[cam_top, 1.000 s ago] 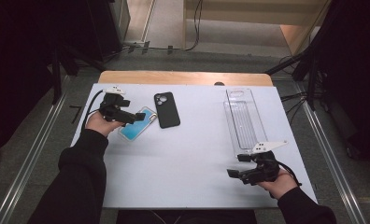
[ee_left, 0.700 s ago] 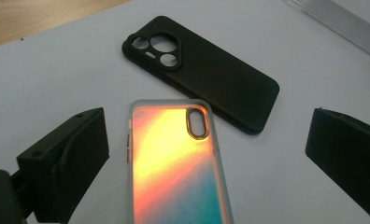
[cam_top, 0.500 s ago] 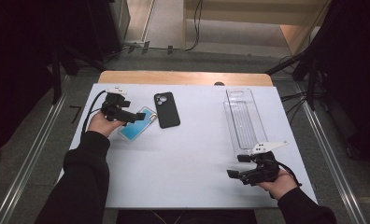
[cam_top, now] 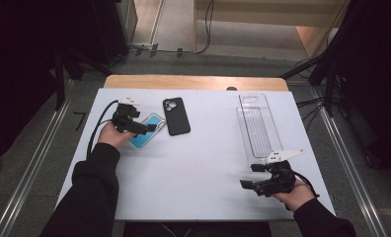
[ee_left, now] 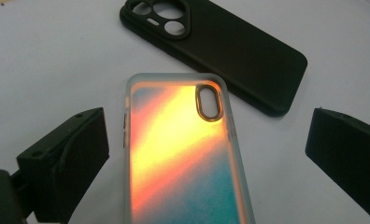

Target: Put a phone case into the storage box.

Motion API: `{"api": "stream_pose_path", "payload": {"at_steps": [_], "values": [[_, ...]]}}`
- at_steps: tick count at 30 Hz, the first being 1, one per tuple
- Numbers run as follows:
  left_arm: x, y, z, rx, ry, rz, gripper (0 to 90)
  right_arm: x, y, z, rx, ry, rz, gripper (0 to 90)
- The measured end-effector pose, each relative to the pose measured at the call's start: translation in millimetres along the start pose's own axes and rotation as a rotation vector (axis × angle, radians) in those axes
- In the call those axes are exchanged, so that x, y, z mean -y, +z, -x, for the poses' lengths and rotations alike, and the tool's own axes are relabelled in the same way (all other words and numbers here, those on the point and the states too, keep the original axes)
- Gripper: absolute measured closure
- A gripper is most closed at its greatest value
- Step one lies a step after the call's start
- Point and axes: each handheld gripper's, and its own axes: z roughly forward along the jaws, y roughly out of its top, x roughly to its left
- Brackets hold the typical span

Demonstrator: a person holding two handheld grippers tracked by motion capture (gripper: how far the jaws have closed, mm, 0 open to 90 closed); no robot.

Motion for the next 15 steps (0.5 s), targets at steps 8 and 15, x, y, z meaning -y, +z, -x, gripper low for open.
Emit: {"api": "stream_pose_path", "payload": {"at_steps": [8, 15], "values": [[11.1, 9.3, -5.8, -0.015, -0.025, -0.013, 0.2, 0.0, 0.3, 0.0, 0.001, 0.000, -0.001, 17.1], [16.8, 18.8, -3.6, -0.018, -0.011, -0.042, 0.2, 0.0, 0.6, 0.0, 0.001, 0.002, -0.002, 17.1]]}}
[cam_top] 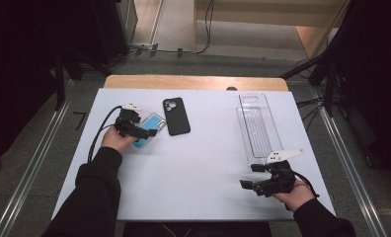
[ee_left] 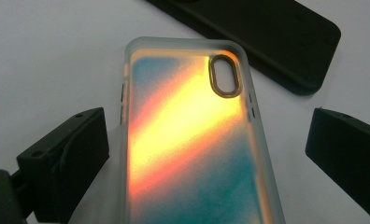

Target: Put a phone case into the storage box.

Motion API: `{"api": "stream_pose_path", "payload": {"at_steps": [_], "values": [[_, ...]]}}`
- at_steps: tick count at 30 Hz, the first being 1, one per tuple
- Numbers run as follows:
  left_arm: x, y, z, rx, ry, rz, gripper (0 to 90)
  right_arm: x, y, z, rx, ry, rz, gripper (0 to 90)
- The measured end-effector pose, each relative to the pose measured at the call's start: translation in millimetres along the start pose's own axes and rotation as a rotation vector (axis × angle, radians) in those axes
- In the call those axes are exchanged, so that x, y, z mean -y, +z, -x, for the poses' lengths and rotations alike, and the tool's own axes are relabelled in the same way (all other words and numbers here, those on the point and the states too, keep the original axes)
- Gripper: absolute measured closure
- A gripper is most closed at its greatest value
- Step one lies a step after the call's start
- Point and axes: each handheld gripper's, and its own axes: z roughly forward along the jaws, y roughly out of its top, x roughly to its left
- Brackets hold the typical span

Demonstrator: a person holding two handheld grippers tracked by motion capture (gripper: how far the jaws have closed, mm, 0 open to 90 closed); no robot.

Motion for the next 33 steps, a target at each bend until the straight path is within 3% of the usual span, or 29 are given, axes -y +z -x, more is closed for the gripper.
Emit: {"api": "stream_pose_path", "payload": {"at_steps": [7, 12, 17, 27, 33], "values": [[3.6, 3.8, 2.4, -0.020, 0.028, -0.011, 0.2, 0.2, 0.0, 0.0, 0.000, -0.002, -0.002, 17.1], [7.6, 7.2, 10.1, -0.082, 0.090, -0.010, 0.2, 0.4, -0.1, -0.1, 0.001, 0.000, -0.002, 17.1], [8.3, 9.4, 14.4, -0.113, 0.126, -0.024, 0.2, 0.8, 0.1, 0.0, 0.005, -0.003, -0.006, 17.1], [10.4, 8.6, 15.7, -0.128, 0.116, -0.003, 2.2, 0.7, 0.6, 0.2, 0.006, -0.003, -0.007, 17.1], [14.0, 4.2, 17.5, -0.142, 0.099, 0.033, 16.4, 0.6, 0.7, 0.2, 0.007, -0.003, -0.009, 17.1]]}}
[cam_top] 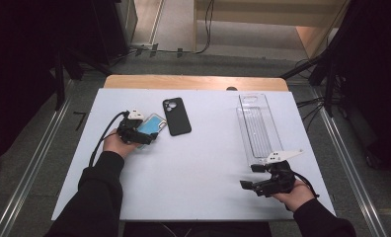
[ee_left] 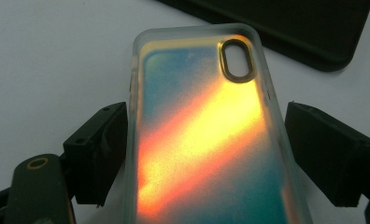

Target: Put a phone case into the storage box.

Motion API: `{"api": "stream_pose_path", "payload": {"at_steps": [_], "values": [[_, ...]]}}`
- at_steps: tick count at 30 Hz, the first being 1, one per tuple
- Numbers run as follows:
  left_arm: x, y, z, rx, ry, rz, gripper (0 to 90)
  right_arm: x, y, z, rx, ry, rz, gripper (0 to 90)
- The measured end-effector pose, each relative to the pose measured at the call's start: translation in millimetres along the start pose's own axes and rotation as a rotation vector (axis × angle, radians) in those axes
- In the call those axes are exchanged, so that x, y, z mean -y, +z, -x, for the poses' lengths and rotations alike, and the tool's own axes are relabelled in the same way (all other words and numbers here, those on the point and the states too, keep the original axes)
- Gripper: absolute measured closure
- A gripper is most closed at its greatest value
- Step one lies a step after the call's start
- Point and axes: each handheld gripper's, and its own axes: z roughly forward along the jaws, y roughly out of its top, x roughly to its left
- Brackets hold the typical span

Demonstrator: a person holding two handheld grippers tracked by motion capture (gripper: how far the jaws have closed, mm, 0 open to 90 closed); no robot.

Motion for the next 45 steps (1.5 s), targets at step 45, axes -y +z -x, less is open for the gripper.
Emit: {"api": "stream_pose_path", "payload": {"at_steps": [45], "values": [[-40.8, -57.0, 12.2, 0.117, -0.097, 0.022, 17.5, -0.6, -0.9, -1.8, -0.006, -0.007, 0.009, 17.1]]}}
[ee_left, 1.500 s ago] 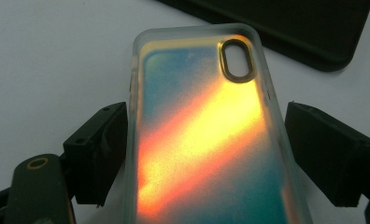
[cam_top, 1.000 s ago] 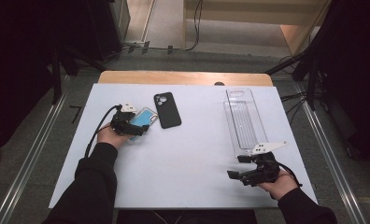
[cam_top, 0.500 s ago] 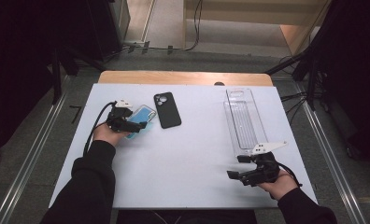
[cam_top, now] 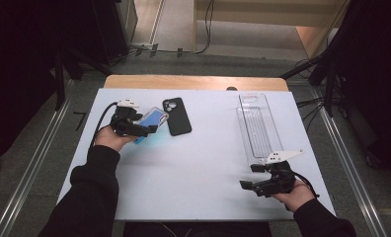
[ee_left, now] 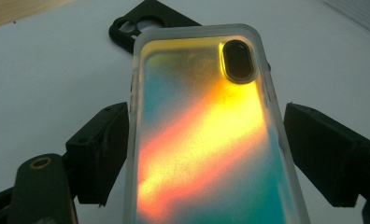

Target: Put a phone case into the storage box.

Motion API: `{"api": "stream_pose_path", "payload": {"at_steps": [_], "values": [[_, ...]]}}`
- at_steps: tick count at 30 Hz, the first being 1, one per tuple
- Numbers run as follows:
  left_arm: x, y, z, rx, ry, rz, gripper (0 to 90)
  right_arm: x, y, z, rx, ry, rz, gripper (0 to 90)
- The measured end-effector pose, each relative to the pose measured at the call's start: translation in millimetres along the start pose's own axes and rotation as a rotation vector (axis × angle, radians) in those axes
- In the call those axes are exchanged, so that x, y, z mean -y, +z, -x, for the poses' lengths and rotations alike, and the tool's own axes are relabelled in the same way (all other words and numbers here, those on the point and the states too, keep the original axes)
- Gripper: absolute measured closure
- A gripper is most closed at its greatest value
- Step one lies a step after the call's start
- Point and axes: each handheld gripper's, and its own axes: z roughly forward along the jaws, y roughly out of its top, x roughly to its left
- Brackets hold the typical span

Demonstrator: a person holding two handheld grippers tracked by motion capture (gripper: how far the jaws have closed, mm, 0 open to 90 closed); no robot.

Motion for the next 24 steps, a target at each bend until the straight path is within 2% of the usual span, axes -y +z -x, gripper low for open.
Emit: {"api": "stream_pose_path", "payload": {"at_steps": [3, 13, 18, 19, 22, 24], "values": [[-1.8, -2.5, 4.3, 0.011, -0.018, 0.006, 17.5, 0.1, -0.2, 0.0, 0.000, -0.002, -0.001, 17.1], [-2.7, -9.1, 19.8, 0.036, -0.019, 0.004, 17.5, 0.1, -0.5, -0.3, -0.002, 0.004, 0.004, 17.1], [-2.3, -12.2, 31.4, 0.052, -0.018, 0.004, 17.5, 0.0, -0.8, -0.7, -0.003, 0.003, 0.008, 17.1], [-1.6, -13.2, 36.9, 0.058, -0.020, 0.006, 17.4, 0.0, -0.8, -0.8, -0.002, 0.003, 0.010, 17.1], [0.1, -13.7, 42.3, 0.071, -0.012, 0.011, 17.5, -0.1, -0.8, -0.9, -0.002, 0.003, 0.012, 17.1], [3.6, -13.0, 51.7, 0.079, 0.000, 0.006, 17.4, -0.1, -0.8, -0.8, -0.002, 0.001, 0.011, 17.1]]}}
